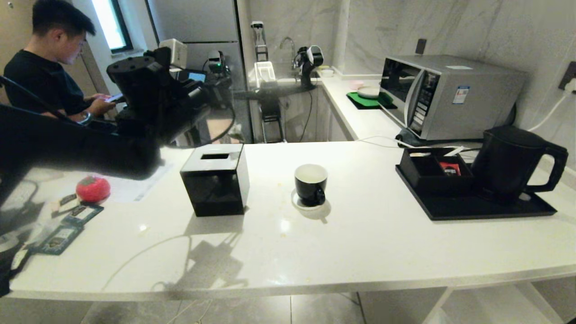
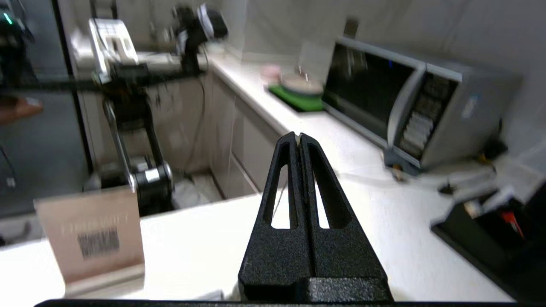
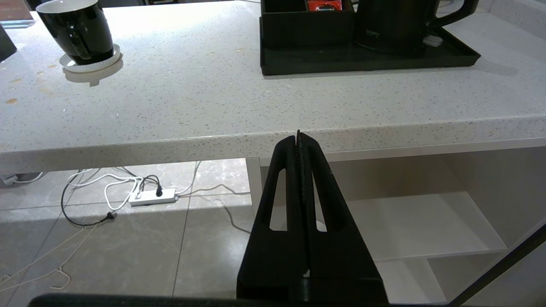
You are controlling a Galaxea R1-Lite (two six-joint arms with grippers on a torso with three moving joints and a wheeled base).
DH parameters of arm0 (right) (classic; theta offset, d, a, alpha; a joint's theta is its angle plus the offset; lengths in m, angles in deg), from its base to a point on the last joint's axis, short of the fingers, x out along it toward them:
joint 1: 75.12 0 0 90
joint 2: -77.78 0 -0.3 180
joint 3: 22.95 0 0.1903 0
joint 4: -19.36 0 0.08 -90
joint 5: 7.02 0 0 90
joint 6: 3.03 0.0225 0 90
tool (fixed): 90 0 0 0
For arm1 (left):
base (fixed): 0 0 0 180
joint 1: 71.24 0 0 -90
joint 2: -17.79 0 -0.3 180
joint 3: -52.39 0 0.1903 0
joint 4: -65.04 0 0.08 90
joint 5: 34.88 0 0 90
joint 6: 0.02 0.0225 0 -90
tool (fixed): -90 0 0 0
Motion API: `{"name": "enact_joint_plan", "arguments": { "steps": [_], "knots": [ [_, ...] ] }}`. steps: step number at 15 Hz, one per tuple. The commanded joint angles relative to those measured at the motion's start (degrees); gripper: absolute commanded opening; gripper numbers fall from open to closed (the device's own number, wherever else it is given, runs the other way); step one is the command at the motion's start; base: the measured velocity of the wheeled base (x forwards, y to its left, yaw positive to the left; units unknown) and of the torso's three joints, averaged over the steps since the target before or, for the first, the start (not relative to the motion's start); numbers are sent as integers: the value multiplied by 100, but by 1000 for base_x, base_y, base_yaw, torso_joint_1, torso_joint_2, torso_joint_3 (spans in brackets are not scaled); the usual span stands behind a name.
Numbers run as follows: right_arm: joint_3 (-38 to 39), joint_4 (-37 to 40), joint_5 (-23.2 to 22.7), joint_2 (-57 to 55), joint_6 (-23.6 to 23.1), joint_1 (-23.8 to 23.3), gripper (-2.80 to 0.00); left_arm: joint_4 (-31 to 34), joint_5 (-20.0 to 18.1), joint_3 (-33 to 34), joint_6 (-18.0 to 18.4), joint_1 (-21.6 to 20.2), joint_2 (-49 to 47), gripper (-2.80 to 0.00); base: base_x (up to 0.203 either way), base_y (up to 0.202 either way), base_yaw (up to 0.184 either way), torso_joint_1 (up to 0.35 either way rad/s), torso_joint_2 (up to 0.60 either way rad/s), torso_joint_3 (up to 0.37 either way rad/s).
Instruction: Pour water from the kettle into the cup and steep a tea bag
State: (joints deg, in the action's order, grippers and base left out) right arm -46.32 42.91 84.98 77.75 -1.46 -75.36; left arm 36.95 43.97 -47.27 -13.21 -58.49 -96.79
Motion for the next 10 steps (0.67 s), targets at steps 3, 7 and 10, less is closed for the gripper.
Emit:
{"name": "enact_joint_plan", "arguments": {
  "steps": [3, 7, 10],
  "knots": [
    [0, -1, 2, -6, 1, -2, -280, 252, -271, 273, -8, -231, 333, -280, 0, 0, 0, 0, 0, 0],
    [0, -1, 2, -4, 1, 6, -280, 514, -414, 308, -8, -458, 435, -280, 0, 0, 0, 0, 0, 0],
    [0, -1, 2, -6, 1, 7, -280, 696, -431, 484, 0, -535, 577, -280, 0, 0, 0, 0, 0, 0]
  ]
}}
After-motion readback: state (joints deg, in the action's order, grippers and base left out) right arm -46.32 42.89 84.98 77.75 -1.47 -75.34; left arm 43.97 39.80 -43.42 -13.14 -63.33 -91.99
